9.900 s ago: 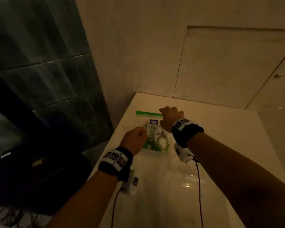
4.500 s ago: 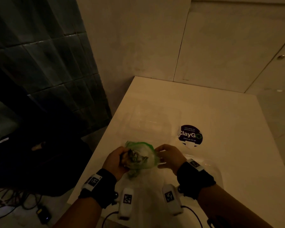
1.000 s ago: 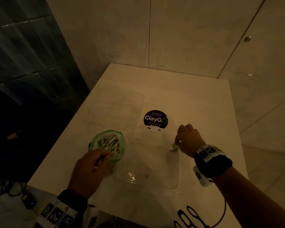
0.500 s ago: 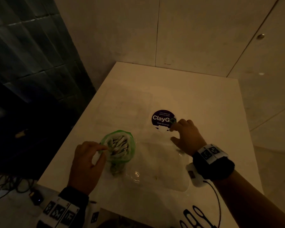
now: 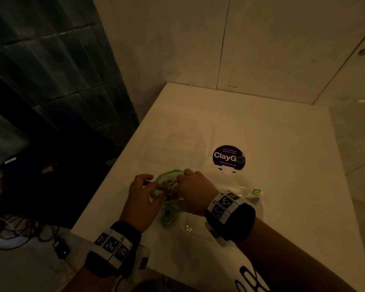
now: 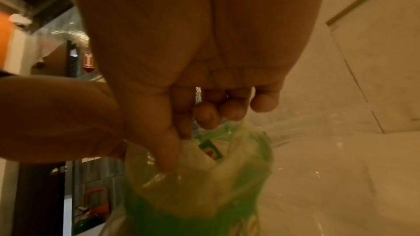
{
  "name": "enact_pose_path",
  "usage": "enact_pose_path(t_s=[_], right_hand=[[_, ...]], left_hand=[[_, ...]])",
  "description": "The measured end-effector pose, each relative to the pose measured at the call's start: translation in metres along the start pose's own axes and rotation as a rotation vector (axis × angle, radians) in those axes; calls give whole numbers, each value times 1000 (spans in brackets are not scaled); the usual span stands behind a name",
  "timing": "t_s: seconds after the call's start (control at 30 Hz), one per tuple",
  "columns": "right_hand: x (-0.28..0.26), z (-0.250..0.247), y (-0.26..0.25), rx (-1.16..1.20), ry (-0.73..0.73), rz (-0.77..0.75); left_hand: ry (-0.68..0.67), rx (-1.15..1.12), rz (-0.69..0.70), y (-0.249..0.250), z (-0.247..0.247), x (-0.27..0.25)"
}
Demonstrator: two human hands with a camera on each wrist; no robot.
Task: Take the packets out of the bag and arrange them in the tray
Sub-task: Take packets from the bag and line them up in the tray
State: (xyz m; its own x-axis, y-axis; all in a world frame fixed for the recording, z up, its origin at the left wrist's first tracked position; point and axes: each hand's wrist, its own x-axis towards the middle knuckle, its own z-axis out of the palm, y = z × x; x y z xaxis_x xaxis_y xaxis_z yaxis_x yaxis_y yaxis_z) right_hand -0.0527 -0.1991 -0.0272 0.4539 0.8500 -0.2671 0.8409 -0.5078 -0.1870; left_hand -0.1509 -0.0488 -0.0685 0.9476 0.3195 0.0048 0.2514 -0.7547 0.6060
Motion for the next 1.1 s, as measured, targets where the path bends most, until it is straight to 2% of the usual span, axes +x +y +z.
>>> enact_pose_path(t_s=[0.13, 0.27, 0.37, 0.43, 0.53, 0.63, 0.7, 0.9, 1.0, 1.1], right_hand=[[-4, 3, 5, 20, 61, 22], [-19, -1, 10, 364, 194, 61], [-39, -8, 21, 638, 308, 3], [-54, -11, 29, 771, 348, -14], [-73, -13, 40, 1000, 363, 26], [-90, -13, 49, 1206, 367, 42], [-100, -10, 55, 1220, 386, 72], [-125, 5, 78, 1076, 393, 230], [-138, 7, 88, 1089, 329, 320], [-147, 15, 105, 945, 284, 446]], left_hand=[[-37, 27, 28, 3, -1, 2], [-12, 52, 109, 21, -6, 2], [-36, -83, 279, 45, -12, 0], [-127, -280, 321, 64, -13, -2], [-363, -740, 78, 88, -8, -2], [-478, -839, -72, 96, 3, 0], [-523, -861, -108, 103, 13, -2], [-572, -1005, -231, 119, 40, -11], [-527, -962, -231, 126, 53, -13], [-449, -917, -283, 125, 66, -10]])
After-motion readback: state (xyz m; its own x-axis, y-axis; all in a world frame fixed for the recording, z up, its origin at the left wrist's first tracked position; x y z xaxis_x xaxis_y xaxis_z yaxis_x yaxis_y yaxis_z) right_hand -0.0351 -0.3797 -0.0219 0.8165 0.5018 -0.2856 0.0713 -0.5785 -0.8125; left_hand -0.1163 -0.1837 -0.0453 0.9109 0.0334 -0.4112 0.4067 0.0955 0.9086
